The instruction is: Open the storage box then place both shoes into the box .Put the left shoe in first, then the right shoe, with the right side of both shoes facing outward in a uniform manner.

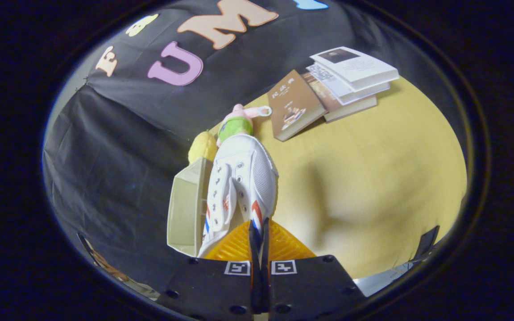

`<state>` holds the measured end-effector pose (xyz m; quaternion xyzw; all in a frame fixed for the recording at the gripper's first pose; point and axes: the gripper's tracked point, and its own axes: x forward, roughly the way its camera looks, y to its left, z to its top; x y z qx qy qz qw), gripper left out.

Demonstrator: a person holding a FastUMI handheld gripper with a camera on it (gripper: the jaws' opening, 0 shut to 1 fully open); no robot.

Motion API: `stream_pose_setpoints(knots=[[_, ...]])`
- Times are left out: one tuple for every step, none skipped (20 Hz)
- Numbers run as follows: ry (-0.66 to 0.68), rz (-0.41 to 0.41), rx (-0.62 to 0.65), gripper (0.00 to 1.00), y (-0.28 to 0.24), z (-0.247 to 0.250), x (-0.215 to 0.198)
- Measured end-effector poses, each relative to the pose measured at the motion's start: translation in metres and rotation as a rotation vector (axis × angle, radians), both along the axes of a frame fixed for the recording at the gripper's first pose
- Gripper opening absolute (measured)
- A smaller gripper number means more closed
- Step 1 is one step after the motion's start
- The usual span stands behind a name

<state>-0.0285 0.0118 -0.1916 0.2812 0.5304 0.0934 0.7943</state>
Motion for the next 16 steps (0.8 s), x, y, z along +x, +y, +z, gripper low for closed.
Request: stream_pose_setpoints(knots=[[-0.003,0.004,0.012,0.03,0.014,0.004,0.001],[-0.002,0.013,0.023,0.03,0.029,0.007,0.001],[-0.004,0.023,0.032,0.03,0.043,0.009,0.003],[-0.009,0.025,0.035,0.03,0.055,0.011,0.005],[-0.011,0.033,0.038,0.03,0.067,0.012,0.007],[-0.014,0.036,0.039,0.03,0.079,0.012,0.01],[-0.016,0.039,0.042,0.03,0.09,0.012,0.013],[-0.018,0.044,0.043,0.03,0.101,0.013,0.015],[-0.019,0.055,0.043,0.04,0.112,0.013,0.017],[-0.024,0.068,0.038,0.04,0.123,0.014,0.019],[-0.031,0.086,0.027,0.04,0.135,0.012,0.023],[-0.035,0.101,0.022,0.04,0.144,0.013,0.023],[-0.035,0.112,0.019,0.04,0.154,0.01,0.024],[-0.032,0.124,0.017,0.04,0.165,0.005,0.025],[-0.029,0.133,0.008,0.04,0.173,0.001,0.028],[-0.026,0.139,-0.007,0.04,0.18,-0.005,0.028]])
